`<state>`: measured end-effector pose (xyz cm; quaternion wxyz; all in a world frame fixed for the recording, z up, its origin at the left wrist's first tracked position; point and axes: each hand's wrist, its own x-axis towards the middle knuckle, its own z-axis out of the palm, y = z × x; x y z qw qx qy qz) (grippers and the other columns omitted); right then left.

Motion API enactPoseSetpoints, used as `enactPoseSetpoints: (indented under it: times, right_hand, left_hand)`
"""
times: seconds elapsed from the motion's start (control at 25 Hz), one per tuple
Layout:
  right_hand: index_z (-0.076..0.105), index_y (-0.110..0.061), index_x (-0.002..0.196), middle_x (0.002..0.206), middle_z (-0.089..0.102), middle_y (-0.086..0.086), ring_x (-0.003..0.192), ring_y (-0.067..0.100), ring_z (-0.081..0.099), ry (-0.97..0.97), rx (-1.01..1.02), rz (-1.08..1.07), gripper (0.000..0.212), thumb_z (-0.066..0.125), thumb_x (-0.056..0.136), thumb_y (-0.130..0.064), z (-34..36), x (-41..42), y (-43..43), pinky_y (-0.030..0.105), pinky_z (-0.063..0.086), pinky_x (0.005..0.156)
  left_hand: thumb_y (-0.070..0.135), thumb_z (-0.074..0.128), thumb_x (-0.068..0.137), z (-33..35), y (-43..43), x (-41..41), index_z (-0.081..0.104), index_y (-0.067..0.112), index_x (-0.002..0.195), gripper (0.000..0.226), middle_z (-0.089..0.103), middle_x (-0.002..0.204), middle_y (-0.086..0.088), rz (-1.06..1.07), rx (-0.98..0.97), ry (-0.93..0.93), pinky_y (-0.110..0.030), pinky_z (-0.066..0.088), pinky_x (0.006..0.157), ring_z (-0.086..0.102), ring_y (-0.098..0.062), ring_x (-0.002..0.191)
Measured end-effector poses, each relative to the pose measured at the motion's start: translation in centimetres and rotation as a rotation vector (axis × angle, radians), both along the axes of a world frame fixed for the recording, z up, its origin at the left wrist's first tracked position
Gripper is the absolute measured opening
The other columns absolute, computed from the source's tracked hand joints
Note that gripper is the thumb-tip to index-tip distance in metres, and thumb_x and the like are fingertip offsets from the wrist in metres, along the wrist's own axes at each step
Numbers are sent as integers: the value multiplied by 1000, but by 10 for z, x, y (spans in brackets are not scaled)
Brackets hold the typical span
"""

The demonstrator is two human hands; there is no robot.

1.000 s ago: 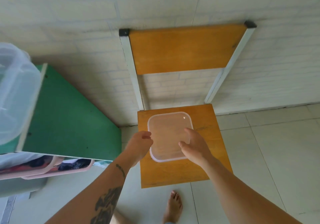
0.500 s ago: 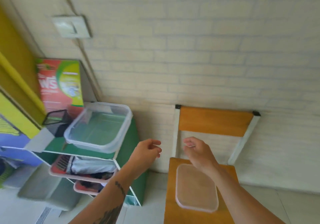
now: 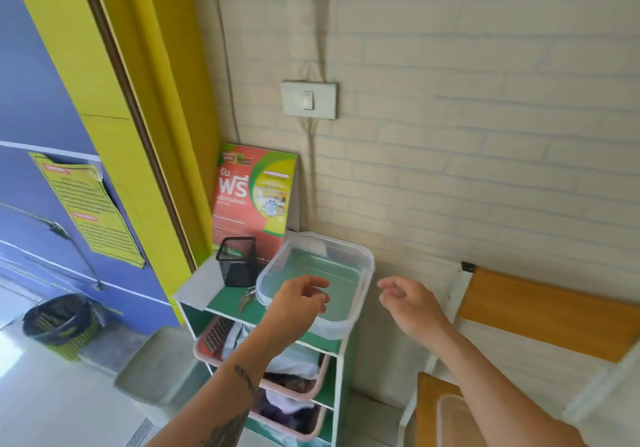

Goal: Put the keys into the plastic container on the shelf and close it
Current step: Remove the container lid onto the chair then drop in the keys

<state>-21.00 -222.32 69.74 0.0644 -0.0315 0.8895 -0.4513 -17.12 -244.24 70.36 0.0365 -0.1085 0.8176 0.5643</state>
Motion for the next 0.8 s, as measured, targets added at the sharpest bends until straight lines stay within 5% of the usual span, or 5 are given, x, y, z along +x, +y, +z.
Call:
enactPoseSetpoints:
  times: [0.24,0.4,0.6,0.8]
  right_hand:
    - [62,-20,126,123,63,0,101,8,59,18,21,18,29,55,97,-20,-7,-4,-88,17,44,73]
    - [58,-17,132,137,55,3,127,19,50,75,155,-37,37,57,96,-19,-16,-2,-113,31,40,104]
    - [46,-18,141,139,47,10,131,31,40,58,372,-223,52,59,91,-21,-26,-2,-109,43,36,109]
    - [17,-16,155,155,35,14,139,33,38,-106,311,-264,71,55,94,-17,-35,-1,-110,44,37,109]
  left_hand:
    - [1,49,88,-18,-93,-16,70,24,93,32,76,86,-2,73,22,62,-27,53,66,71,-16,74]
    - [1,49,87,-33,-125,-23,71,21,95,31,74,89,-2,167,-46,80,-21,50,58,66,-14,70]
    - [15,56,89,-68,-142,-39,67,17,118,31,68,112,-5,179,-245,29,-36,54,83,65,-24,93]
    - [22,57,89,-95,-142,-50,55,18,136,47,54,129,-9,74,-429,-62,-42,48,94,55,-30,113]
